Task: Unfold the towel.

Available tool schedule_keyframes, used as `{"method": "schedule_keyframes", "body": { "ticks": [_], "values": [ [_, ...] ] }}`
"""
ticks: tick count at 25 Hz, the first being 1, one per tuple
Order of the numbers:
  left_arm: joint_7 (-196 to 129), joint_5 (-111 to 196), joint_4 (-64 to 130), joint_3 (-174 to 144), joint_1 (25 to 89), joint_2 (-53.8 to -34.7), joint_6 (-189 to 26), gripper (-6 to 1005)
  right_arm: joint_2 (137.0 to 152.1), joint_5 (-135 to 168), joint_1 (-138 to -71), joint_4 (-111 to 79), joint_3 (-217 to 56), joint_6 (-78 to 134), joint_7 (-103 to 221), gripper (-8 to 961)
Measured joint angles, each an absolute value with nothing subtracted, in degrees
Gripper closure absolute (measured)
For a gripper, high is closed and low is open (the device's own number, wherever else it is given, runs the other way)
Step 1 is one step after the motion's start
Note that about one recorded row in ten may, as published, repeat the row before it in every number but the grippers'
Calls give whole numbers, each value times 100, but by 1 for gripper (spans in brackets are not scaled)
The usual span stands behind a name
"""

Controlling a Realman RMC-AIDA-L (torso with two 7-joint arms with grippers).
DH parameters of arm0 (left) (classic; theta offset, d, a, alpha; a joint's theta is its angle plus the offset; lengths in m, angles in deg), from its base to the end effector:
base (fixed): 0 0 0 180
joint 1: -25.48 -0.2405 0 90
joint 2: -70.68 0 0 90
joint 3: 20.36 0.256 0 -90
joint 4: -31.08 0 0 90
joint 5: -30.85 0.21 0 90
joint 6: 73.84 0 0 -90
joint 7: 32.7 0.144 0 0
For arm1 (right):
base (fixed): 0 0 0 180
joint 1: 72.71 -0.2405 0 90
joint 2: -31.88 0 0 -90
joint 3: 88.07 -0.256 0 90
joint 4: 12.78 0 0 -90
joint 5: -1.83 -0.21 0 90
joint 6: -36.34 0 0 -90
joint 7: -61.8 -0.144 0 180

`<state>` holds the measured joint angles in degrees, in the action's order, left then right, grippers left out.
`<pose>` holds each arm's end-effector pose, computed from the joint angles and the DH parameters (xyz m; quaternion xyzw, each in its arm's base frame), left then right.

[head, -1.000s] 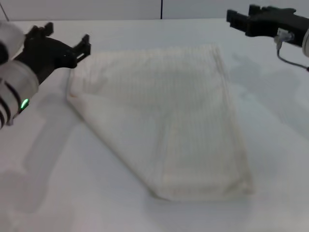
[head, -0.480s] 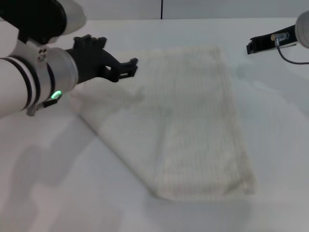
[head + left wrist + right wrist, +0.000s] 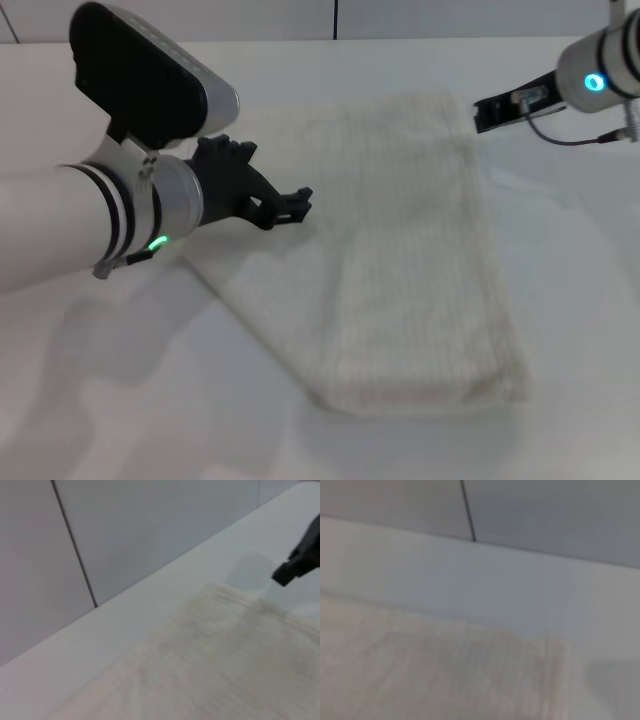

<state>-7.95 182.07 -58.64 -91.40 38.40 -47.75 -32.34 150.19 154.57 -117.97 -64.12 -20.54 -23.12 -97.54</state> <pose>-0.1606 0.3295 -0.0508 -0.9144 -0.2055 -0.0160 0.3484 0.2082 0.4408 -0.0006 -0.8181 0.4711 -0.0450 0.3267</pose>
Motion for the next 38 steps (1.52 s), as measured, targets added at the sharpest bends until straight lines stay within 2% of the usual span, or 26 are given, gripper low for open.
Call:
{"method": "schedule_keyframes", "body": {
  "ticks": [9,17,20,38],
  "values": [
    [-793,18202,-5438,-8758,3985,-4780,-3486,212,15032,15499,-12390,-5207,-2030,-1728,-9623,954],
    [-842,18187,-4983,-8488,4257,-4790,-3704,220,15054,15506,-12404,-5181,-2034,-1720,-9623,954],
    [-866,18020,-4649,-8312,4551,-4797,-3790,223,15058,15507,-12406,-5202,-2036,-1742,-9623,954],
    [-871,17620,-3791,-8121,5056,-4806,-4316,240,15062,15512,-12445,-5176,-1881,-1775,-9640,954]
  ]
}}
